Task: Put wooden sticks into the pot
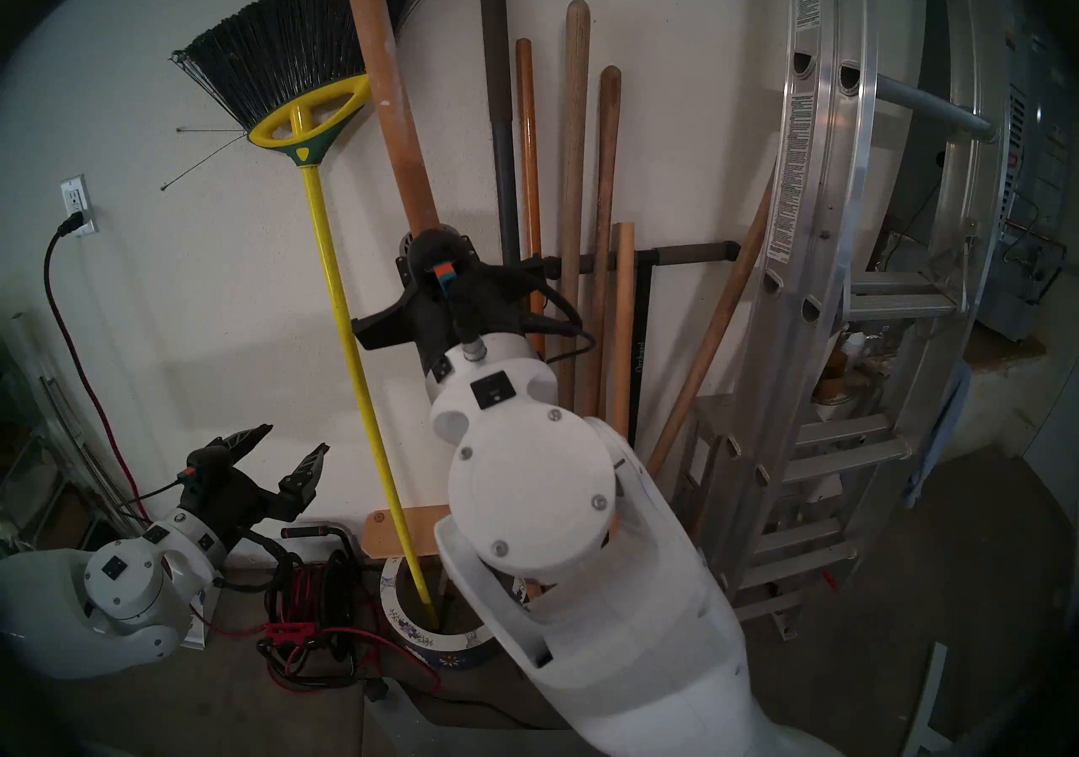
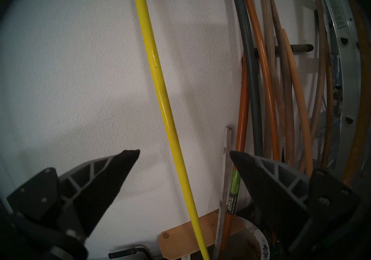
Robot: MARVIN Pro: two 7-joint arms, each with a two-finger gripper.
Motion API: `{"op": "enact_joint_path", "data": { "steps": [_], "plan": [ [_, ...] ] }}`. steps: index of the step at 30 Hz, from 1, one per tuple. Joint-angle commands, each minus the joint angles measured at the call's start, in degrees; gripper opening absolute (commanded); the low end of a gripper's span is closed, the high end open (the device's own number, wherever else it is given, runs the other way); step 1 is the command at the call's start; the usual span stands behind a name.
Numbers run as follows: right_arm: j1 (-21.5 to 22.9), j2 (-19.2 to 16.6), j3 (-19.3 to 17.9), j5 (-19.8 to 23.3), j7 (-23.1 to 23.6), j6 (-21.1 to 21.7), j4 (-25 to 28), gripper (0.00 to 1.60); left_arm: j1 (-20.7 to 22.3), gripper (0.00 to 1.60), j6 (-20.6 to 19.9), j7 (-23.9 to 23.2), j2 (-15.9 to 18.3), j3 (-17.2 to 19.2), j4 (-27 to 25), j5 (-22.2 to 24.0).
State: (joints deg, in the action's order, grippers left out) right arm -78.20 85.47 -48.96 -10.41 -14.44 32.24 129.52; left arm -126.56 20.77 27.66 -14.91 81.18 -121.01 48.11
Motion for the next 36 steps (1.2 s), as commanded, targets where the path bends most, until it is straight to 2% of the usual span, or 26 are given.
{"op": "enact_joint_path", "data": {
  "steps": [1,5,10,14,17,18,23,36],
  "plan": [
    [4.5,3.9,0.9,-0.6,-3.6,-0.2,-0.3,0.0,0.2,1.6,-0.2,0.0,-0.2,-0.1,-0.4,0.2],
    [5.0,3.8,1.5,-0.2,-5.1,-0.2,-0.6,0.0,0.3,1.6,-0.3,0.0,-0.2,-0.1,-0.4,0.2],
    [5.0,2.3,3.7,2.1,-9.1,-2.1,-1.8,0.0,0.4,1.6,-0.4,0.1,-0.3,-0.2,-0.4,0.2],
    [5.0,2.0,4.5,3.0,-10.5,-3.9,-3.1,0.0,0.4,1.6,-0.4,0.0,-0.3,-0.2,-0.4,0.1],
    [4.6,2.2,4.4,3.2,-10.7,-6.0,-4.7,0.0,0.5,1.6,-0.5,0.0,-0.4,-0.3,-0.4,0.1],
    [4.3,2.5,4.1,3.1,-10.2,-8.3,-5.7,0.0,0.5,1.6,-0.5,0.0,-0.4,-0.3,-0.3,0.1],
    [4.7,2.4,3.8,3.7,-11.0,-11.9,-8.5,0.0,0.5,1.6,-0.5,0.0,-0.4,-0.3,-0.3,0.1],
    [6.1,0.4,1.8,6.0,-11.1,-23.9,-16.0,0.0,0.6,1.6,-0.6,0.0,-0.5,-0.3,-0.3,0.1]
  ]
}}
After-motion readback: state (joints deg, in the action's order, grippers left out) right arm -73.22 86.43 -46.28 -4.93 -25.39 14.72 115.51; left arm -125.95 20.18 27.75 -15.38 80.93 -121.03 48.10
